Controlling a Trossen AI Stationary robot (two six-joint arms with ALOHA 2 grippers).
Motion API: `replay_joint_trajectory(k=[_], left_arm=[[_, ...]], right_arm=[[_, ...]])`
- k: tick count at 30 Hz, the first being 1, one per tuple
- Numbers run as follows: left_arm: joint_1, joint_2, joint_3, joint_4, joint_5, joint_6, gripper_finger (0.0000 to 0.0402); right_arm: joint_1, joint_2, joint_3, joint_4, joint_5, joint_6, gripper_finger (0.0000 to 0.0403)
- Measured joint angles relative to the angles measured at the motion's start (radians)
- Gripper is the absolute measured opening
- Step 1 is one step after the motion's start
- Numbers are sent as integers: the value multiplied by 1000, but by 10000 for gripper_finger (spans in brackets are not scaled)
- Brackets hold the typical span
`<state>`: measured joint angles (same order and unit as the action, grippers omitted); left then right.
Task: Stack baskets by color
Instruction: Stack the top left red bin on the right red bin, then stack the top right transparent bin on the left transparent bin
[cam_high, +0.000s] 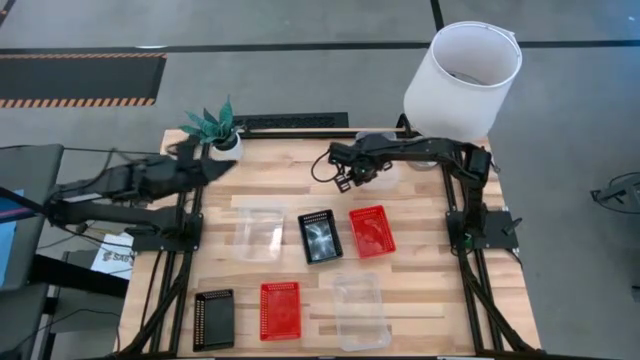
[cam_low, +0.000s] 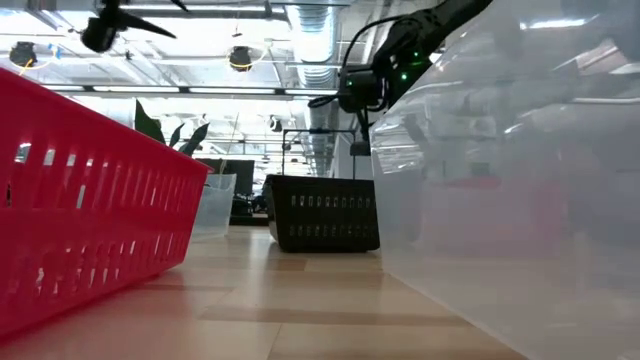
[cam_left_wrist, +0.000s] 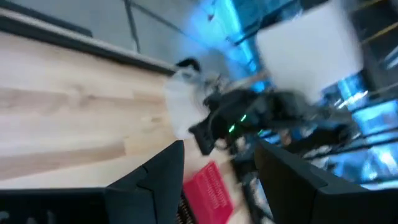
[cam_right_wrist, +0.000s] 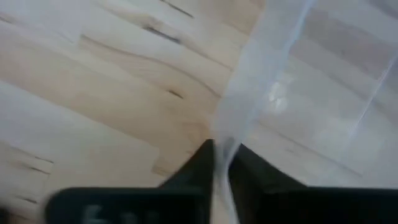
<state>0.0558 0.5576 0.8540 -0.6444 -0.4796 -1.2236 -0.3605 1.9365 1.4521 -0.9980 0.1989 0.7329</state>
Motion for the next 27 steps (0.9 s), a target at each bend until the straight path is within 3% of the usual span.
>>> replay_joint_trajectory(k=[2,9,18,27], left_arm=[[2,-51,1,-47,-14,-16,183],[1,-130,-1,-131,-25,-16,183],[1,-168,-1,-191,-26,12,183],[1,-182,-1,-207,-31,10,183]], right_arm=[[-3,0,0,3,-1,1,18],[-14,0,71,-77,-18,22,7],[24,0,360,-195,-16,105,3],[208,-2,691,-212,-14,245,1]])
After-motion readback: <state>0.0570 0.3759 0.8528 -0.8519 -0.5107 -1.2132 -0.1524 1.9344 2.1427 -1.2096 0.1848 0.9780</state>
